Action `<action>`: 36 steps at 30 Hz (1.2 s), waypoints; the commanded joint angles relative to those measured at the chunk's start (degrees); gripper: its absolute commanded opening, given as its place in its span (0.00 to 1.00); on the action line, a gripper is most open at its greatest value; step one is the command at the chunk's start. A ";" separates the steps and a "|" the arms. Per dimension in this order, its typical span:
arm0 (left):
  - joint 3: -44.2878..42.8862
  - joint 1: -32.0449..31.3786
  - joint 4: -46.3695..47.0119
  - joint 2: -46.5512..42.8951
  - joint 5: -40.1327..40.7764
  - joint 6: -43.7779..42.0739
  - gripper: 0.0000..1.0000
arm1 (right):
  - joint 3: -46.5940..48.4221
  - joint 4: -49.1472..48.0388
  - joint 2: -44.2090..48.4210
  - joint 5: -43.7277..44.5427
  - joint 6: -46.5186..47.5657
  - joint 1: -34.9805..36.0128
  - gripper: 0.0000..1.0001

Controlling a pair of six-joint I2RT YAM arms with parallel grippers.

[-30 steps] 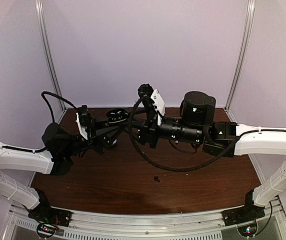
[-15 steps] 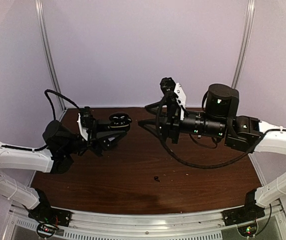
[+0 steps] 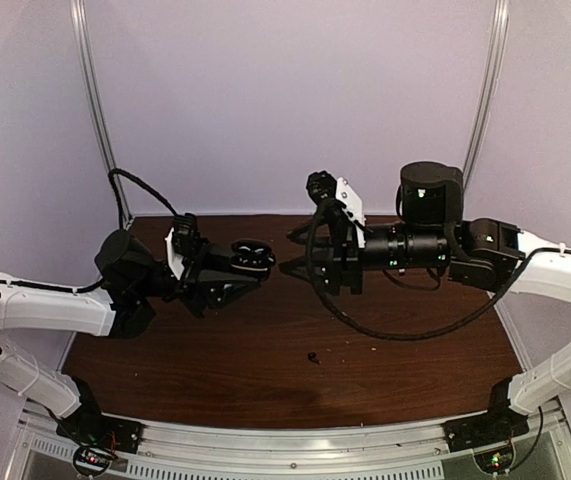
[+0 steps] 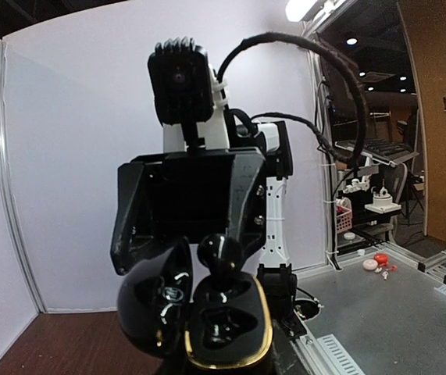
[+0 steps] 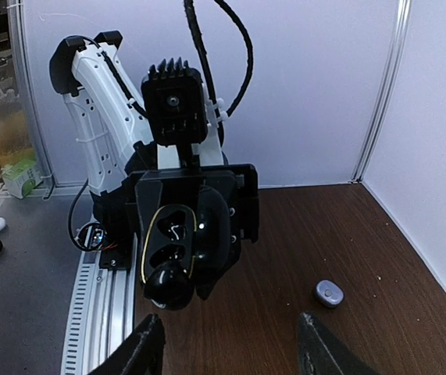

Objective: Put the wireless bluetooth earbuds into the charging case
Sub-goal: Insert the right earbud into the right side groove of the charging case, then adjust the right earbud in the right side groove of the charging case.

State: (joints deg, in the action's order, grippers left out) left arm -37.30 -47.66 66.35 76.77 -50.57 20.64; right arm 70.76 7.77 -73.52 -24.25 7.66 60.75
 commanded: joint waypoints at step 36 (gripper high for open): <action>-2.77 0.29 4.29 3.85 -5.73 3.82 0.00 | 3.38 -1.42 -4.87 -6.51 -1.83 -0.11 0.57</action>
State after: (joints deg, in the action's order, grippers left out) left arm -38.92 -47.66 67.57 80.38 -54.74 23.97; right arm 72.34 7.92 -77.73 -29.58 6.24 60.75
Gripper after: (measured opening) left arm 0.234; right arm 0.566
